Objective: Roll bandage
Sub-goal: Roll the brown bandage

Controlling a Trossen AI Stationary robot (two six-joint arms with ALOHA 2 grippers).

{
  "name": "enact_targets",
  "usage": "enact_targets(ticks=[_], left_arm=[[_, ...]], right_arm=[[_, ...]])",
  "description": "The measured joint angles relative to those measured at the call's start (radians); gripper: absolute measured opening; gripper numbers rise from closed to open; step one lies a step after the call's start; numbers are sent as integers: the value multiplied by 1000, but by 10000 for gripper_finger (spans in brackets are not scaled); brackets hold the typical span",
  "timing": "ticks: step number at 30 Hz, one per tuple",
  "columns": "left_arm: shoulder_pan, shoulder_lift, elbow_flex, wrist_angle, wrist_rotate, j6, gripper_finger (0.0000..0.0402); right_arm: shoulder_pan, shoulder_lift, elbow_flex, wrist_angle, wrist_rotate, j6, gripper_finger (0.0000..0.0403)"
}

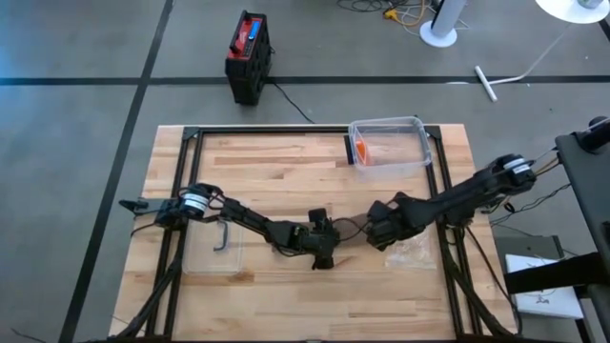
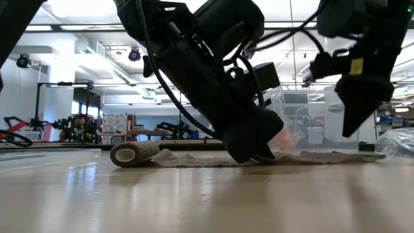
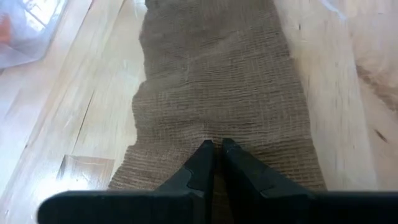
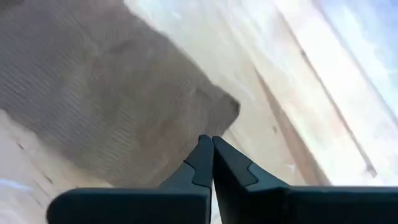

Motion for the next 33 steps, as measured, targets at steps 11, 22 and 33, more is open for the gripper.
enact_targets(ticks=[11,22,33], left_arm=[[0,-42,-5,-13,-7,25,27],[2,-105,-2,60,2,28,89],[-4,-307,0,-382,-7,-195,188]], right_arm=[[31,-62,1,84,12,-117,0],[93,-47,-3,186,117,-144,0],[81,138,-108,298,109,8,0]])
